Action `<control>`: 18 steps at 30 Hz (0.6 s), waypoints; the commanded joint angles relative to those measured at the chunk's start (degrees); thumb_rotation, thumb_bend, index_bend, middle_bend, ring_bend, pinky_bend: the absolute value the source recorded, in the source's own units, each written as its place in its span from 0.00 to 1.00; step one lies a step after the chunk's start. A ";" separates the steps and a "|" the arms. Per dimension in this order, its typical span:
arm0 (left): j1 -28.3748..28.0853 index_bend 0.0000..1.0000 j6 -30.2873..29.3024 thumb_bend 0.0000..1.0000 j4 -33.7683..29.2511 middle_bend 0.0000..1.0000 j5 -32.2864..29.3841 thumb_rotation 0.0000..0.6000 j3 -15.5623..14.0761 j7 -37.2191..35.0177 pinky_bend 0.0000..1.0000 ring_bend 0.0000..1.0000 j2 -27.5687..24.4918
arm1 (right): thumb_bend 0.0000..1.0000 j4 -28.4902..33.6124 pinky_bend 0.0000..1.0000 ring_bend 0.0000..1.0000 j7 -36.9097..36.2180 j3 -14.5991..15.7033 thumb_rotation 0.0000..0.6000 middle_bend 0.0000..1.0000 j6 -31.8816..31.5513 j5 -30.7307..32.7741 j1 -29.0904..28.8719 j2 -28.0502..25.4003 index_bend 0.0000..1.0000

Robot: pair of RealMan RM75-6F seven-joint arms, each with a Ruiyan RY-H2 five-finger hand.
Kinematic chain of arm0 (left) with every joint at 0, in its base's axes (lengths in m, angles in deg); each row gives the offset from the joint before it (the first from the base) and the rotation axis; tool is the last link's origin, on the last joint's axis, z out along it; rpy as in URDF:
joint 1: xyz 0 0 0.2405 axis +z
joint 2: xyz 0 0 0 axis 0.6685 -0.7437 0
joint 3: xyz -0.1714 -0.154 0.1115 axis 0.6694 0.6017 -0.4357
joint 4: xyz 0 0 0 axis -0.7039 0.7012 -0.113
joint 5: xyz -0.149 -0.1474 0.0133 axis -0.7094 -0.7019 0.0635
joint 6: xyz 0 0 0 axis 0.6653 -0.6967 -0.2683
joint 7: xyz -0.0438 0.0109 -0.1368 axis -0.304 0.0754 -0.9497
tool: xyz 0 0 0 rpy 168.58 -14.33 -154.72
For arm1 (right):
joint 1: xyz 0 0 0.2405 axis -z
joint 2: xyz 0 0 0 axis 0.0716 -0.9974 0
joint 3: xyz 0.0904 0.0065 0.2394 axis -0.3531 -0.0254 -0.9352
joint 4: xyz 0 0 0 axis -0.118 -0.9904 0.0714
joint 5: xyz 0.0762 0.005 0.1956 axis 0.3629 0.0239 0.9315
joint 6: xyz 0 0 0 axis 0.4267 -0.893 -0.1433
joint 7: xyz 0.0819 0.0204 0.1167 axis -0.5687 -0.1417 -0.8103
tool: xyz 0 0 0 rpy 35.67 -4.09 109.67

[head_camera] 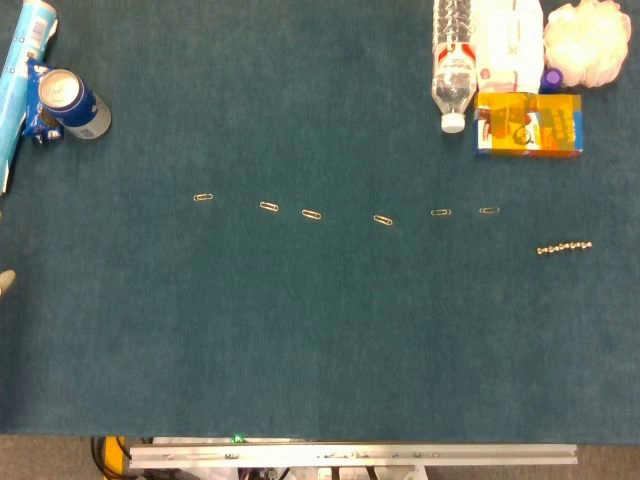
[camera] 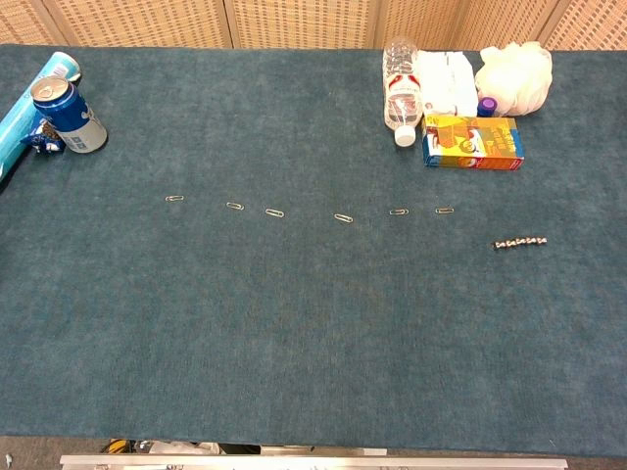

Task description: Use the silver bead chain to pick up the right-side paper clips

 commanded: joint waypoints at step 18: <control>1.43 0.35 -2.64 0.12 -1.06 0.34 0.67 1.00 -0.30 -0.03 0.42 0.28 -0.87 | 0.09 -7.72 0.35 0.18 3.79 2.30 1.00 0.26 5.70 -6.70 -4.94 3.88 0.28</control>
